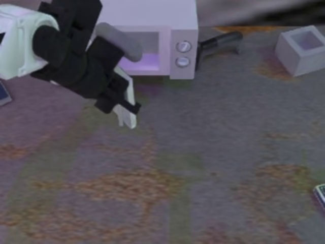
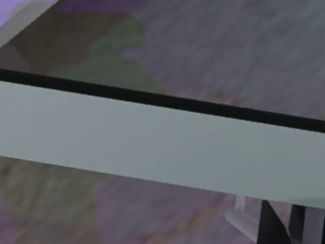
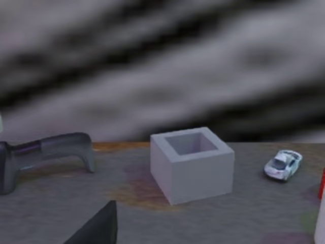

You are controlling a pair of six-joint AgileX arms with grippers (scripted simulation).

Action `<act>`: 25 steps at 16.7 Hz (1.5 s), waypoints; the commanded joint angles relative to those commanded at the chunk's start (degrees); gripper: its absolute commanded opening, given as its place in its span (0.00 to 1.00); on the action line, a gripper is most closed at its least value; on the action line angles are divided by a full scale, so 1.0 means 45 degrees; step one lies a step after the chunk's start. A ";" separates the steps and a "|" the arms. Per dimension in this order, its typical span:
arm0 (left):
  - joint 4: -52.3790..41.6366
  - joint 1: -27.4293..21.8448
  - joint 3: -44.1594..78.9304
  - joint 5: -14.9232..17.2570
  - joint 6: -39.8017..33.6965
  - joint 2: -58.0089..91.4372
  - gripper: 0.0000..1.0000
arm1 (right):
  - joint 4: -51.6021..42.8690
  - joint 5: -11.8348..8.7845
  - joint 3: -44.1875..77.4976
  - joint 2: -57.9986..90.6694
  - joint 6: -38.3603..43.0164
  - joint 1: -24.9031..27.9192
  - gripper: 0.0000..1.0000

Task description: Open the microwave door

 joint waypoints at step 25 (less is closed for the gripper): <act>-0.0082 0.0131 -0.0083 0.0271 0.0396 -0.0059 0.00 | 0.0000 0.0000 0.0000 0.0000 0.0000 0.0000 1.00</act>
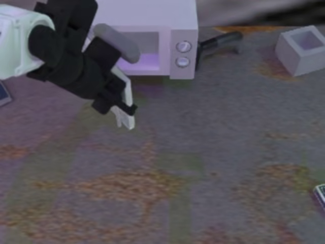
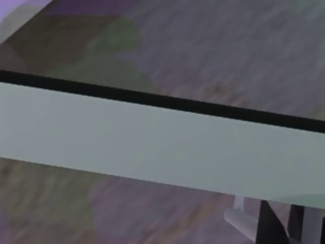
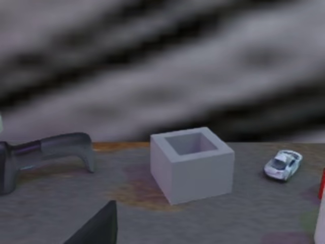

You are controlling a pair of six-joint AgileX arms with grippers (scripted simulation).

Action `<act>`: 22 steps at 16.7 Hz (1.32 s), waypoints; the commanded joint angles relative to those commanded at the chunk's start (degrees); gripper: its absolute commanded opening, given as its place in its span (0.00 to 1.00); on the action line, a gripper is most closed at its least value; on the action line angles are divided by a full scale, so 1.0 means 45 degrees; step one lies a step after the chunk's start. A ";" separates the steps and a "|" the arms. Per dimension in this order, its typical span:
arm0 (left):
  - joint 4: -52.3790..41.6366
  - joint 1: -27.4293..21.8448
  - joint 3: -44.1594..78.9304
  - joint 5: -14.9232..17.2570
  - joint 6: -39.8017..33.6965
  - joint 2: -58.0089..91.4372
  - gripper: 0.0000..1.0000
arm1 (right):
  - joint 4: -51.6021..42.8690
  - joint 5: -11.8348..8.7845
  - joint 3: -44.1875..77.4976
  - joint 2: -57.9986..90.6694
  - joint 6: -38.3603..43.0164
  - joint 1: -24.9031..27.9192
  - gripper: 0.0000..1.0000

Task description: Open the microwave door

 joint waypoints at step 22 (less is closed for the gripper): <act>-0.0437 0.0835 -0.0368 0.0956 0.1964 -0.0403 0.00 | 0.0000 0.0000 0.0000 0.0000 0.0000 0.0000 1.00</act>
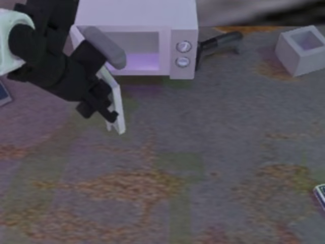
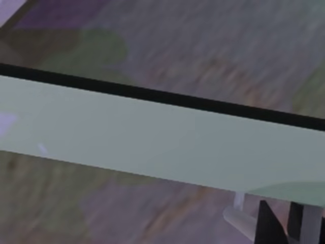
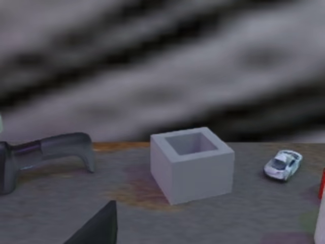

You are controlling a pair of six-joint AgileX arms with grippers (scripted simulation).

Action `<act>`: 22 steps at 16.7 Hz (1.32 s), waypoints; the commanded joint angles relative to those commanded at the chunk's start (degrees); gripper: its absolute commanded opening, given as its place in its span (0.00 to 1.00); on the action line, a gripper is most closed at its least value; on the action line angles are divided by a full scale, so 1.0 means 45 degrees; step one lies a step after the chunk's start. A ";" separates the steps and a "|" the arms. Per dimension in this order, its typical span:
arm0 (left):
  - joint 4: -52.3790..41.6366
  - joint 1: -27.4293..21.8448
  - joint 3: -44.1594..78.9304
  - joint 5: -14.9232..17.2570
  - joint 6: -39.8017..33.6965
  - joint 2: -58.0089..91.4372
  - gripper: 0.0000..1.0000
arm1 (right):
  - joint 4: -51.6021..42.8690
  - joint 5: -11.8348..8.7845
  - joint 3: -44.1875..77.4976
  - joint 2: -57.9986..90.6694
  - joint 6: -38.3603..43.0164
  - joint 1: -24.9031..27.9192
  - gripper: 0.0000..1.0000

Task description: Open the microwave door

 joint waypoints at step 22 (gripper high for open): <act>-0.0904 0.1106 -0.0056 0.1194 0.2678 -0.0138 0.00 | 0.0000 0.0000 0.0000 0.0000 0.0000 0.0000 1.00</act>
